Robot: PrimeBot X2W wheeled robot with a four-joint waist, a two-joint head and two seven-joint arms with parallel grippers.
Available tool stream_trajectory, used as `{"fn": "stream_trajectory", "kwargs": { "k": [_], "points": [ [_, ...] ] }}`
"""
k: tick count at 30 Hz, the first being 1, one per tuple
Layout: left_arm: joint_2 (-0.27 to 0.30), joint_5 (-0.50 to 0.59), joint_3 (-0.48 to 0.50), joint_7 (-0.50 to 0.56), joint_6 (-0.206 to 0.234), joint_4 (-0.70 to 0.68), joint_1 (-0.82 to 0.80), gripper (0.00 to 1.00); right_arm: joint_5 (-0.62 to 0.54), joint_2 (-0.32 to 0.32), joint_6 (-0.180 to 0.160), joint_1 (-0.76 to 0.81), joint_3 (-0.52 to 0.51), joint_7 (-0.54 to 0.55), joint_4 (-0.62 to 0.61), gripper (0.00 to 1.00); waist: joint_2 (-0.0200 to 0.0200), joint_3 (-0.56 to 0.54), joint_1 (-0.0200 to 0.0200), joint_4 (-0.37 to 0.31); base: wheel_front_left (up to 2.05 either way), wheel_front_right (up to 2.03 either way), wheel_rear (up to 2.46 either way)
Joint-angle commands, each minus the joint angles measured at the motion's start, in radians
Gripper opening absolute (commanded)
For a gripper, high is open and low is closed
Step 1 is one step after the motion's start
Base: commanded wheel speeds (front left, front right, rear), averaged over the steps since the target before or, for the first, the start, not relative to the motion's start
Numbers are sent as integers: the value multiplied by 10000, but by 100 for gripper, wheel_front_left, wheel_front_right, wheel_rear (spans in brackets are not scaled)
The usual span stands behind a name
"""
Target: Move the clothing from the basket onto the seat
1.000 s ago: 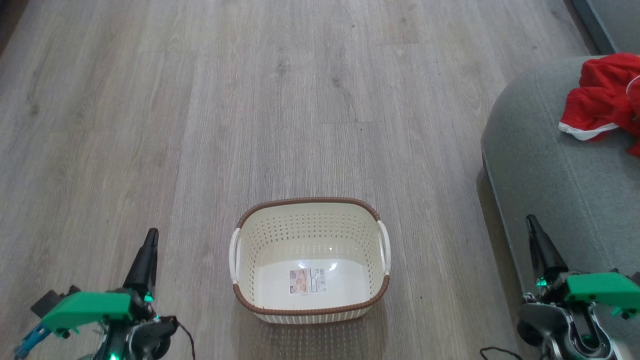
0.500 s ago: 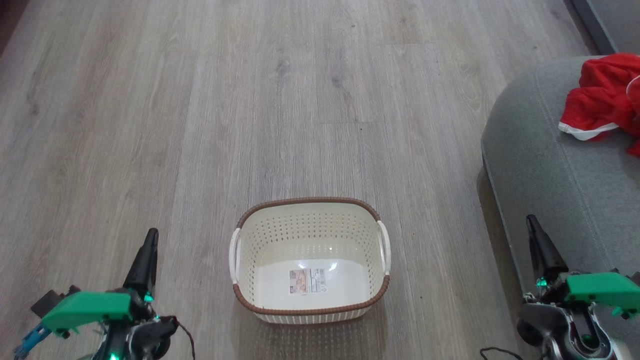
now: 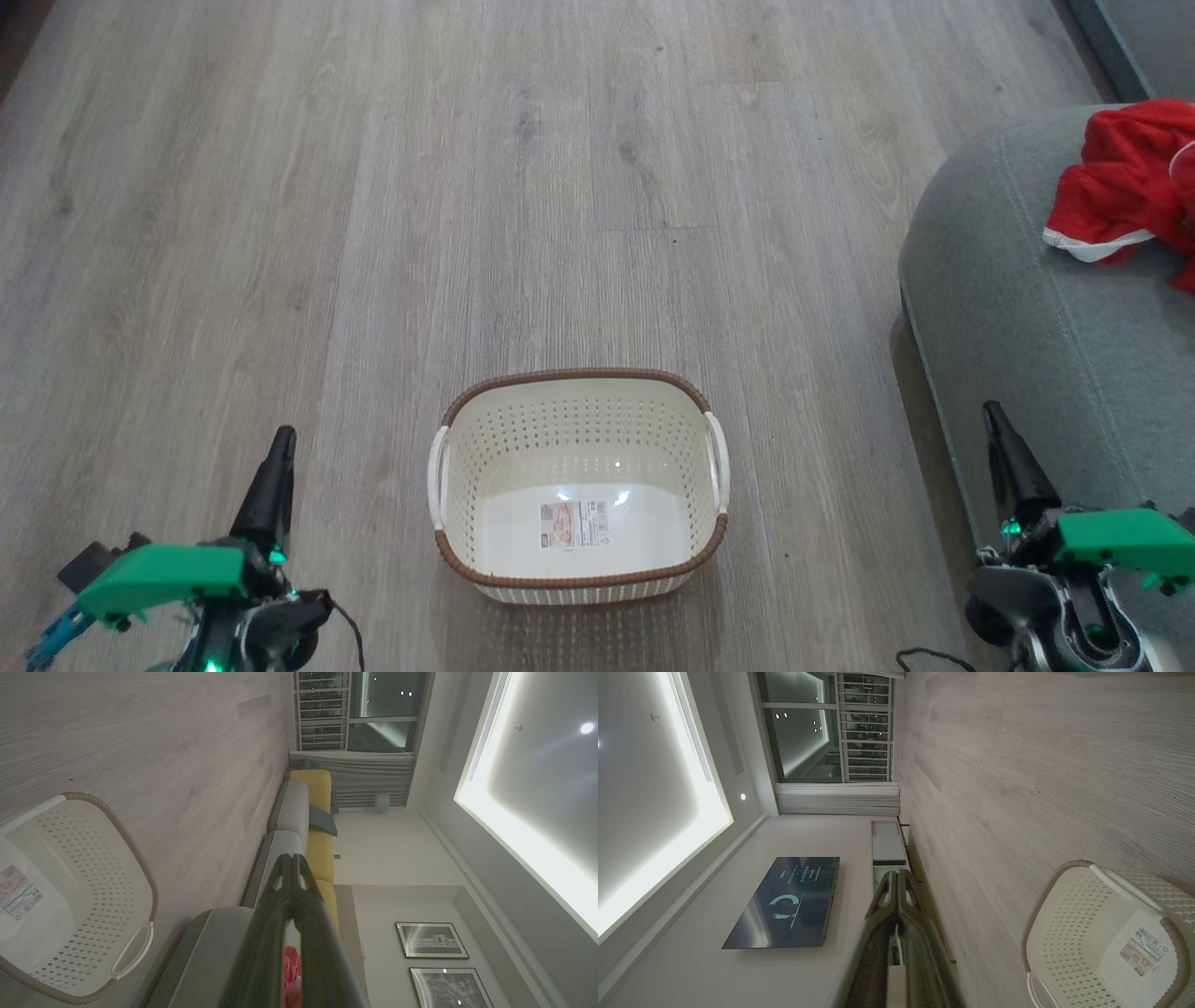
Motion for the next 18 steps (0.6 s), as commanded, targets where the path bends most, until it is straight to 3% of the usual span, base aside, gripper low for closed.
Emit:
{"fn": "stream_trajectory", "kwargs": {
  "k": [1, 18],
  "points": [
    [77, -64, 344, 78, -92, -339, -500, 0, 61, -35, -2, -521, 174, 60, -387, 0, 0, 0, 0, 0, 0, 0, 0],
    [77, -64, 344, 77, -92, -340, -499, 0, 61, -35, -2, -521, 175, 59, -387, 0, 0, 0, 0, 0, 0, 0, 0]
  ]
}}
